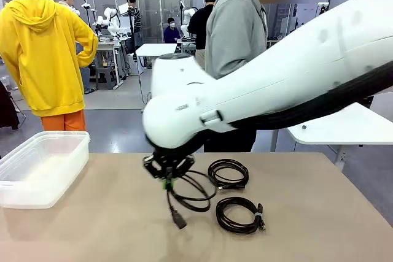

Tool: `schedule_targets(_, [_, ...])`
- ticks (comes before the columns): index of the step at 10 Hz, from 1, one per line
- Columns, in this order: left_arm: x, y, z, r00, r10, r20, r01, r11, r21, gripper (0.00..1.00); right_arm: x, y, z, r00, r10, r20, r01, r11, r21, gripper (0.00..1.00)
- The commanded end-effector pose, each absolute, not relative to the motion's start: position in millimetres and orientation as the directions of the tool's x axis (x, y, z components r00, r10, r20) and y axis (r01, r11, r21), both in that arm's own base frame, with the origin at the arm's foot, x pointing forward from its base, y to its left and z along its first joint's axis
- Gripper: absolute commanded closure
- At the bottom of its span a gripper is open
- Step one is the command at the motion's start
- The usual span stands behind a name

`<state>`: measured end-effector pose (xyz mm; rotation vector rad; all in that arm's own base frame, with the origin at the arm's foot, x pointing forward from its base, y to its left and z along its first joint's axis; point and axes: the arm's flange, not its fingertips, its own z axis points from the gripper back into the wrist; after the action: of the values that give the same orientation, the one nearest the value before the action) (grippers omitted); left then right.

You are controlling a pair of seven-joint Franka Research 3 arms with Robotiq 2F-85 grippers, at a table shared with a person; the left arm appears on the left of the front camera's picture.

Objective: Organize and store the cables.
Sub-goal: Place the Power Cable into the Organizing box.

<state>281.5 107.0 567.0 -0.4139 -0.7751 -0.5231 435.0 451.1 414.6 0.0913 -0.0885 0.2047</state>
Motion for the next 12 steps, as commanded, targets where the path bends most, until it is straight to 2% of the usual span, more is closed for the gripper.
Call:
schedule_targets(1, [281,107,567,0.594,-0.295,0.748,0.592,0.790,-0.158,0.00,449,490,393,0.975,0.200,0.093,-0.204,0.978,0.033,0.97])
schedule_targets(4, [281,107,567,0.594,-0.295,0.748,0.592,0.790,-0.158,0.00,447,505,363,0.981,0.167,0.094,-0.169,0.986,0.007,0.97])
schedule_targets(5, [281,107,567,0.594,-0.295,0.748,0.592,0.790,-0.158,0.00,448,505,361,0.986,0.138,0.088,-0.140,0.990,0.013,0.64])
schedule_targets(7, [281,107,567,0.594,-0.295,0.748,0.592,0.790,-0.158,0.00,451,500,357,0.990,0.099,0.096,-0.104,0.994,0.044,0.13])
schedule_targets(8, [281,107,567,0.594,-0.295,0.748,0.592,0.790,-0.158,0.00,452,495,357,0.992,0.092,0.092,-0.098,0.993,0.065,0.00])
schedule_targets(12, [281,107,567,0.600,-0.290,0.746,0.583,0.796,-0.160,0.00,456,433,405,0.983,0.128,0.129,-0.144,0.982,0.120,0.00])
